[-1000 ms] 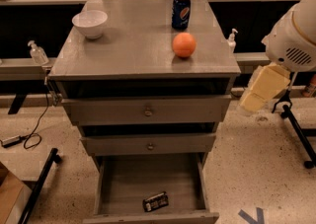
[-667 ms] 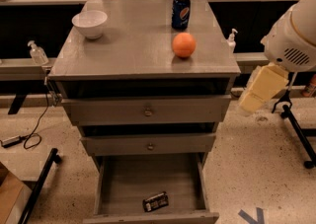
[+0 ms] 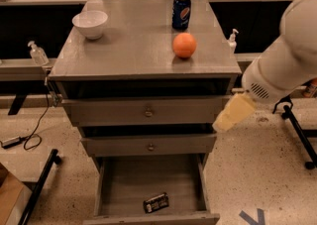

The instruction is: Pick rxbar chocolate from bottom drawer and place on counter

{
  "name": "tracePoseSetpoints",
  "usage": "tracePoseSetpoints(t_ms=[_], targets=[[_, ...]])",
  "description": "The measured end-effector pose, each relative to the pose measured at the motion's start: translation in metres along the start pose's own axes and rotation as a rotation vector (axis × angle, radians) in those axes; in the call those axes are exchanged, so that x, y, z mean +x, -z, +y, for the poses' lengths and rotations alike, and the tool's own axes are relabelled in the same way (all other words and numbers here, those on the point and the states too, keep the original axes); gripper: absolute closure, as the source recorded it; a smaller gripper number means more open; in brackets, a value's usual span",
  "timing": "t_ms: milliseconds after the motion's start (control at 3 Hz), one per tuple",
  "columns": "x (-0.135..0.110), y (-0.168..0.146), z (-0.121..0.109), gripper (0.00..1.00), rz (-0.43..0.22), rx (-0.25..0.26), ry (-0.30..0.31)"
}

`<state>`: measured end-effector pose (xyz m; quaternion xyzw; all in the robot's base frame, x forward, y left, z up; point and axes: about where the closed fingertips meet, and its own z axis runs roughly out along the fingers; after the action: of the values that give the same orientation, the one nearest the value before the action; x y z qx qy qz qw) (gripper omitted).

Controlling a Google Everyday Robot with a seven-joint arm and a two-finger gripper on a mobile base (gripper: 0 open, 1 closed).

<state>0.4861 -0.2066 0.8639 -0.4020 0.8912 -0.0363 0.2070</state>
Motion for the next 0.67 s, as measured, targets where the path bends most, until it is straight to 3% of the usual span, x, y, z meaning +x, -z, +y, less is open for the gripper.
tracePoseSetpoints(t_ms=[333, 667], targets=[[0.0093, -0.0435, 0.0044, 0.0, 0.011, 0.014, -0.079], [0.0109, -0.0465, 0.0044, 0.0, 0.019, 0.013, -0.102]])
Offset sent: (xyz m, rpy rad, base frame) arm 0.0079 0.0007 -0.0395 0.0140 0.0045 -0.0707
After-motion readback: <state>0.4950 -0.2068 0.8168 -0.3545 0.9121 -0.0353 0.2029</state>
